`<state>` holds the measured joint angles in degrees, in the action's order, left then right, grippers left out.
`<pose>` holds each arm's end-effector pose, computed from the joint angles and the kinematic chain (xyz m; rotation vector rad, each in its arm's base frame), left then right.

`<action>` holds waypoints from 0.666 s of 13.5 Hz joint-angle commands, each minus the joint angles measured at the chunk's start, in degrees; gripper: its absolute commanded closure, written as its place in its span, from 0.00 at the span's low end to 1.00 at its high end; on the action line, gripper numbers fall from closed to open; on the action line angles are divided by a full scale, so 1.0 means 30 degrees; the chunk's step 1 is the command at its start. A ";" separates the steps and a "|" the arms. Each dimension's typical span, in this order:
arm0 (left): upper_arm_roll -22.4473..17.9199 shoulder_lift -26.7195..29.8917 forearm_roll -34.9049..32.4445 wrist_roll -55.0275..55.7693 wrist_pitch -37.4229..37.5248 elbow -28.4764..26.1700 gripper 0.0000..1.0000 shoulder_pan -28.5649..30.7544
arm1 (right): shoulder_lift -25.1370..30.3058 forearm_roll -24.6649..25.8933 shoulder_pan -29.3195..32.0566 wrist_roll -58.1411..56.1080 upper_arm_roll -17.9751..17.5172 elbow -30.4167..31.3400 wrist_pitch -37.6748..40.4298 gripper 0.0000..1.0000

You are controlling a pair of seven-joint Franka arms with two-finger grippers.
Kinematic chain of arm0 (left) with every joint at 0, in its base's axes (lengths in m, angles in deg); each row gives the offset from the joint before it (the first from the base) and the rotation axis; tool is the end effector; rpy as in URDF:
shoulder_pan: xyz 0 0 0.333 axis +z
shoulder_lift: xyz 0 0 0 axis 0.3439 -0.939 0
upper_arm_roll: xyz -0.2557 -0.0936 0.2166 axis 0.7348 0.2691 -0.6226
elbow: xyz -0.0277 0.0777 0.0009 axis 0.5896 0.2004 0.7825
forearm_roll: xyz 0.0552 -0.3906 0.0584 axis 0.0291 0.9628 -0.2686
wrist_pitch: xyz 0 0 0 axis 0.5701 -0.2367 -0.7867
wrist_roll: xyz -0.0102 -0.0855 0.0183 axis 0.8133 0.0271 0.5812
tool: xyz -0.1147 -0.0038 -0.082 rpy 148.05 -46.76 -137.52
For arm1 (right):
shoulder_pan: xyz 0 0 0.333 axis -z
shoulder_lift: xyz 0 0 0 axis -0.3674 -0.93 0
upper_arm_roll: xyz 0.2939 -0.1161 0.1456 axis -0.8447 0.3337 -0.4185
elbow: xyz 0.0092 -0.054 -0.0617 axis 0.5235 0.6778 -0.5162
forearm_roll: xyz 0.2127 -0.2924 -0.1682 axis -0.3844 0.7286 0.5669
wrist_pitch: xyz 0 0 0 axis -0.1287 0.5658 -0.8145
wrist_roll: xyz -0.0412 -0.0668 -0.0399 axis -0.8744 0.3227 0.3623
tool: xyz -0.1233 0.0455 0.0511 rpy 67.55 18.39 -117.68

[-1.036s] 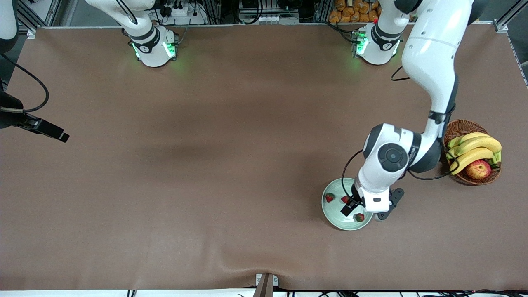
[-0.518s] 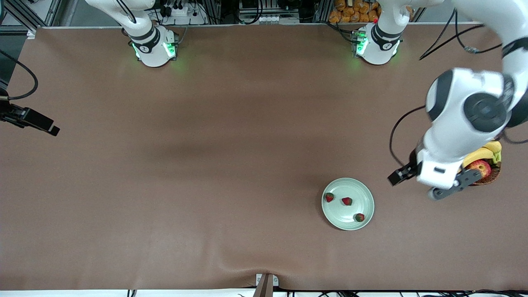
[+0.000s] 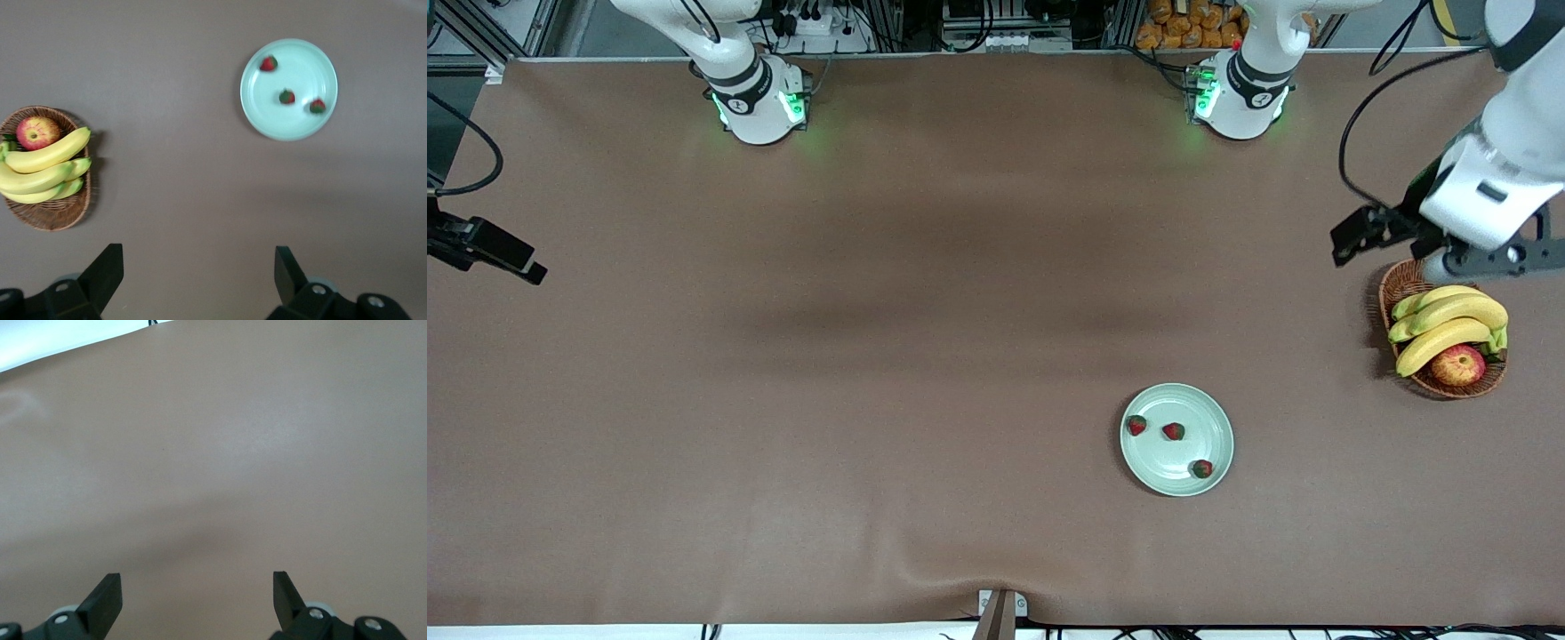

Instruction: Collect all strawberries into plate

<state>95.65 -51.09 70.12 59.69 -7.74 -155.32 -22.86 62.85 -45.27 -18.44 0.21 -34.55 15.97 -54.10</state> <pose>0.5535 -0.0881 0.6128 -3.1270 -0.0464 -0.0071 0.5831 -0.0261 0.6316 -3.0696 0.3437 -0.1056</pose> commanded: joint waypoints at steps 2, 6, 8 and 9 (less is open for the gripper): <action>-0.0983 0.0743 0.0150 -0.1800 0.1098 -0.0126 0.00 -0.1423 | 0.1098 0.0373 -0.0219 -0.0243 0.0032 0.1237 -0.0505 0.00; -0.1282 0.0626 0.0178 -0.3237 0.2270 0.0551 0.00 -0.1488 | 0.0217 0.0260 -0.0043 -0.0213 0.0177 -0.0672 -0.0270 0.00; -0.1282 0.0480 0.0207 -0.3591 0.2626 0.0814 0.00 -0.1459 | 0.0305 0.0315 0.0016 -0.0185 0.0149 -0.0673 -0.0241 0.00; -0.1282 0.0422 0.0207 -0.3592 0.2626 0.0902 0.00 -0.1430 | 0.0363 0.0345 -0.0013 -0.0184 0.0120 -0.0673 -0.0067 0.00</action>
<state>92.08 -49.25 70.17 50.22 -1.46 -154.49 -27.07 64.16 -44.53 -18.45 0.17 -34.22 15.12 -55.38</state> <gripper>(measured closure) 0.000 0.000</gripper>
